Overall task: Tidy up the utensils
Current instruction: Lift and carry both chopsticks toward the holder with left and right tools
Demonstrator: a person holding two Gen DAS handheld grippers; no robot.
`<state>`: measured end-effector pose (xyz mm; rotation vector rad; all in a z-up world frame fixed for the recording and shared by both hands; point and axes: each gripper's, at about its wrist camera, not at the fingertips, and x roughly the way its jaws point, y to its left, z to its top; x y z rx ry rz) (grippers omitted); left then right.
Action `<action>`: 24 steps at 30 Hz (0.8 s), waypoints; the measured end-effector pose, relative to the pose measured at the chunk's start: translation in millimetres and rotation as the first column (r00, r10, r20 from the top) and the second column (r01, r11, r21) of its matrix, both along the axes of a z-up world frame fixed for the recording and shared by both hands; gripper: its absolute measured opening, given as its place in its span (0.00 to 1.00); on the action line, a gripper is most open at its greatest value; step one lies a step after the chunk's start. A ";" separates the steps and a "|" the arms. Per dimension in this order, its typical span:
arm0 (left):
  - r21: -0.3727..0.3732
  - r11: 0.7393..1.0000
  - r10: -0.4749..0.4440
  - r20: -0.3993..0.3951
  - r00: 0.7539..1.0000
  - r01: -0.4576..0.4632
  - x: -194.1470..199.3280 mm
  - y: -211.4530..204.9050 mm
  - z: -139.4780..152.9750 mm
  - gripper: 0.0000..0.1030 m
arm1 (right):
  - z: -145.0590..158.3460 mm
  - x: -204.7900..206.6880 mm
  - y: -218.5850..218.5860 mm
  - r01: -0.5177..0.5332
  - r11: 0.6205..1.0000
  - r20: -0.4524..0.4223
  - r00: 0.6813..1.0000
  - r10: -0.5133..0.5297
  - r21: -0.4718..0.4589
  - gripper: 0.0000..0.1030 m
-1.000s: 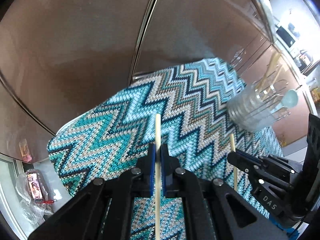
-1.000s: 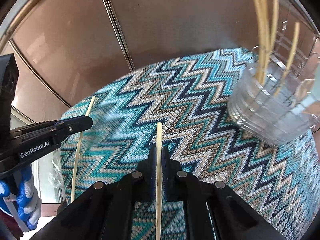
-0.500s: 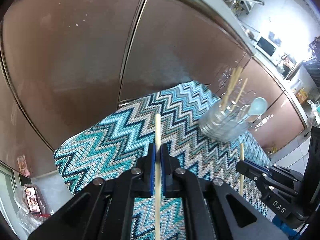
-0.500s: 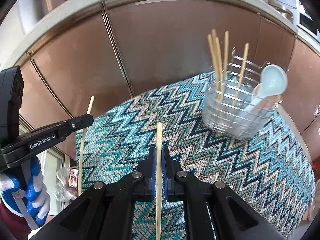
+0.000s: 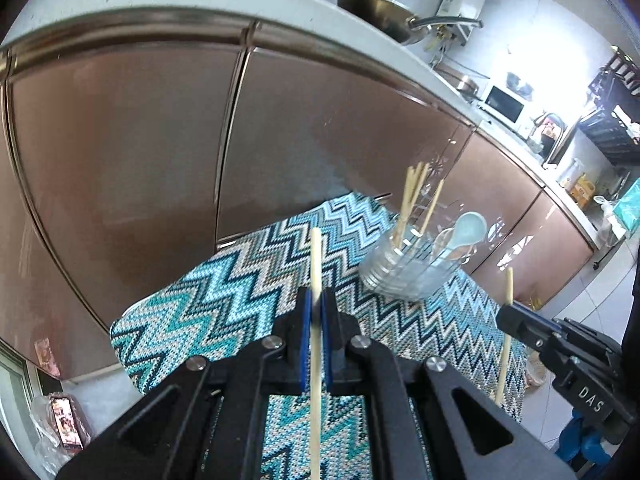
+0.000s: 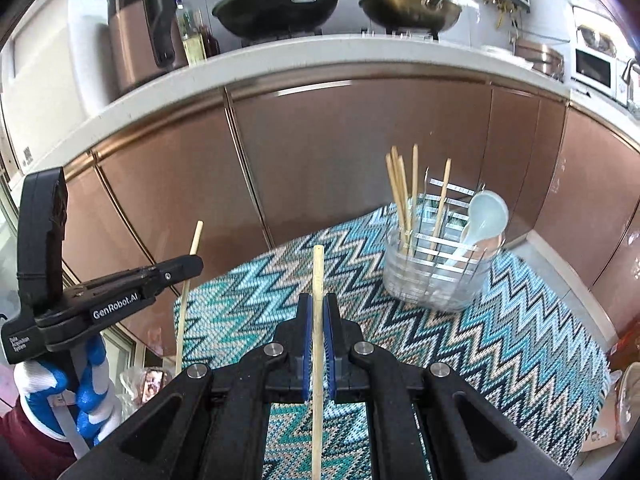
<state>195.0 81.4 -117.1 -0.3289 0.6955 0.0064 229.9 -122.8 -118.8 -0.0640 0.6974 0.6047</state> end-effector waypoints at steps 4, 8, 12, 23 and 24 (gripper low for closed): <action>0.004 1.000 -0.010 0.036 0.999 0.010 -2.5 -6.8 11.9 0.04 | 14.8 -3.4 -9.1 0.008 0.999 0.041 0.999 -0.009 0.032 0.06; -0.003 1.000 -0.017 0.068 0.998 0.017 -1.7 -12.5 24.4 0.04 | 28.3 -5.5 -16.4 0.006 0.998 0.080 0.997 -0.011 0.059 0.06; -0.009 1.000 -0.024 0.097 0.995 0.025 1.7 -19.5 35.1 0.04 | 37.9 -3.9 -20.9 0.005 0.997 0.112 0.994 -0.013 0.074 0.06; -0.035 0.998 -0.050 0.200 0.979 0.058 26.8 -31.4 69.3 0.04 | 73.0 17.3 -36.2 0.009 0.988 0.213 0.976 -0.042 0.156 0.06; -0.040 0.997 -0.051 0.213 0.976 0.061 29.4 -30.9 72.5 0.04 | 75.8 20.6 -37.2 0.010 0.986 0.220 0.974 -0.046 0.165 0.06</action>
